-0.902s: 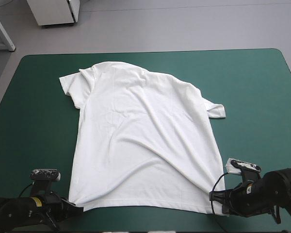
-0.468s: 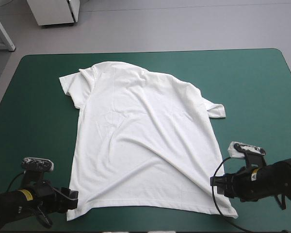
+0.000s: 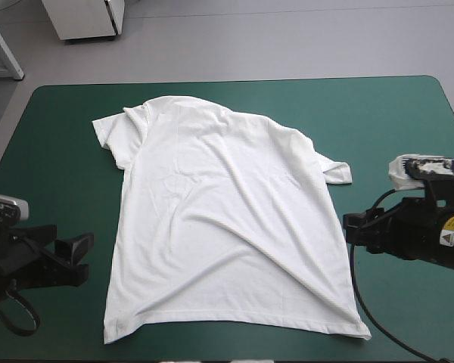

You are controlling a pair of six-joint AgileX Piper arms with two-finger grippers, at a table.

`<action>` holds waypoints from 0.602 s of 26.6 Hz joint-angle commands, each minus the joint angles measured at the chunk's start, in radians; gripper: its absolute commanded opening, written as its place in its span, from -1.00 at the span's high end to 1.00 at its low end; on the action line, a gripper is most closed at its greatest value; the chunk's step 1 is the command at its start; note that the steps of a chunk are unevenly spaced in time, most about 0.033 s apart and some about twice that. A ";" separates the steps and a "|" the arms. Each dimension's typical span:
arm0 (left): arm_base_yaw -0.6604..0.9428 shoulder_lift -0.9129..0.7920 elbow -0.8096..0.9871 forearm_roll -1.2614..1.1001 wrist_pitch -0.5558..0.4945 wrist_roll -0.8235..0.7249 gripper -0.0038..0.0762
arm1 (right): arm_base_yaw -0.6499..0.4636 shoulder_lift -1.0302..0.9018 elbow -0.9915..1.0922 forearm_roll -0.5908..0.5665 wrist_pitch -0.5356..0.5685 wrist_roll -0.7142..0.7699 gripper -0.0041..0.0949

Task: Fold the cloth

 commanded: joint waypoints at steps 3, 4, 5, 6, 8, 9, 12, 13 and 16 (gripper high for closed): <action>-0.003 0.081 -0.206 -0.038 -0.032 0.069 -0.19 | 0.001 -0.009 -0.153 0.003 -0.030 -0.035 -0.01; -0.003 0.096 -0.233 -0.040 -0.007 0.076 -0.19 | 0.001 -0.009 -0.163 0.000 -0.030 -0.039 -0.01; -0.003 0.109 -0.256 -0.040 0.027 0.076 -0.19 | 0.001 -0.009 -0.165 -0.002 -0.030 -0.044 0.00; -0.003 0.120 -0.265 -0.040 0.032 0.072 -0.19 | 0.001 -0.009 -0.165 -0.006 -0.030 -0.045 0.01; -0.003 0.124 -0.267 -0.044 0.030 0.079 -0.19 | 0.001 -0.009 -0.165 -0.020 -0.030 -0.045 0.04; -0.003 0.124 -0.267 -0.044 0.030 0.077 -0.19 | 0.001 -0.007 -0.165 -0.023 -0.030 -0.045 0.05; -0.003 0.128 -0.254 -0.036 0.030 0.075 -0.19 | 0.001 -0.002 -0.165 -0.040 -0.030 -0.045 0.06; -0.003 0.128 -0.240 -0.028 0.030 0.075 -0.19 | 0.001 0.000 -0.165 -0.040 -0.030 -0.045 0.06; -0.003 0.126 -0.146 -0.026 0.030 0.070 -0.19 | 0.001 0.019 -0.165 -0.040 -0.030 -0.045 0.06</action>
